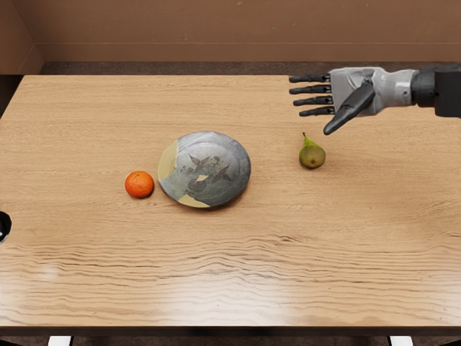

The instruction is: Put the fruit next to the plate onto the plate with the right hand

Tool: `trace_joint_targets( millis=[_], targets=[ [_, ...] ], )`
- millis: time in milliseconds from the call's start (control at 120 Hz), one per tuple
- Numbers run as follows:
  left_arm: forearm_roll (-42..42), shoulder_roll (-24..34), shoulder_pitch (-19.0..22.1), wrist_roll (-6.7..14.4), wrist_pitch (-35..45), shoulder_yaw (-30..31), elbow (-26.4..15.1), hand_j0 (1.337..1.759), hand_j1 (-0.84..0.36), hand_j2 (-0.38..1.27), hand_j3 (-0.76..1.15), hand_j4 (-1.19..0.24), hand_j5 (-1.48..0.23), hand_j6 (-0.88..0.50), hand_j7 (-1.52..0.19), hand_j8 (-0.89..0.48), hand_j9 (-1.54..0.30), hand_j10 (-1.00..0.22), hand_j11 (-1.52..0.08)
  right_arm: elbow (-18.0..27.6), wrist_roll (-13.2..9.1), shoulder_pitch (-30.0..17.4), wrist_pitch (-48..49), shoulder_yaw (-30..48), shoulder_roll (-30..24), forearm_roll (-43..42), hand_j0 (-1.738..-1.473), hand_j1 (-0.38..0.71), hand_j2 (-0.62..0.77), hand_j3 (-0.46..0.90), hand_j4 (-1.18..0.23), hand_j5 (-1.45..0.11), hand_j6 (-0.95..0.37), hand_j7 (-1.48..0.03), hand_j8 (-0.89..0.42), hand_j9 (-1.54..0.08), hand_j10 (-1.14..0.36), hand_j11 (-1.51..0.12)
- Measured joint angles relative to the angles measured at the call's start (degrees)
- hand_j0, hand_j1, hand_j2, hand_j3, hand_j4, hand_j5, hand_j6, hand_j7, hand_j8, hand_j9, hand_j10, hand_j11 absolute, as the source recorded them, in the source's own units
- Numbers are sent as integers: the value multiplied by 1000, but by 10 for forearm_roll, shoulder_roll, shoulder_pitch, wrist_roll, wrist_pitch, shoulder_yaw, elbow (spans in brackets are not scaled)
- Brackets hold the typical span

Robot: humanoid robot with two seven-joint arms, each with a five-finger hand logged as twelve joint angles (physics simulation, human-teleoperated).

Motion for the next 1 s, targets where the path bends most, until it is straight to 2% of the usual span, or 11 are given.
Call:
trace_joint_targets(
  millis=[192,275,508,592,658,733,1000],
  targets=[
    [0,0,0,0,0,0,0,1658,325,4,0,-21,-27,-21,-27,-21,-27,-21,-27,2,-10,8,0,3,3,-7,-1658,-349,0,0,0,0,2,0,1,0,1,0],
    [0,0,0,0,0,0,0,1658,325,4,0,-21,-27,-21,-27,-21,-27,-21,-27,15,-10,21,-6,3,10,-36,-1658,-349,0,0,0,0,1,0,1,0,1,0],
    [0,0,0,0,0,0,0,1658,325,4,0,-21,-27,-21,-27,-21,-27,-21,-27,159,-12,37,-274,7,9,-164,-1658,-349,0,0,0,0,0,0,0,0,0,0],
    [0,0,0,0,0,0,0,1658,325,4,0,-21,-27,-21,-27,-21,-27,-21,-27,191,-37,43,-332,3,9,-216,-1658,-349,0,0,0,0,0,0,0,0,0,0],
    [0,0,0,0,0,0,0,1658,325,4,0,-21,-27,-21,-27,-21,-27,-21,-27,207,-56,47,-355,1,9,-256,-1658,-349,0,0,-1,0,-1,0,0,0,0,0],
    [0,0,0,0,0,0,0,1658,325,4,0,-21,-27,-21,-27,-21,-27,-21,-27,220,-66,49,-376,0,11,-282,-1658,-349,0,0,-1,0,-1,0,-1,0,-1,0],
    [0,0,0,0,0,0,0,1658,325,4,0,-21,-27,-21,-27,-21,-27,-21,-27,241,-75,55,-473,-28,35,-306,-1658,-349,0,0,-1,0,-2,0,-1,0,-1,0]
  ],
)
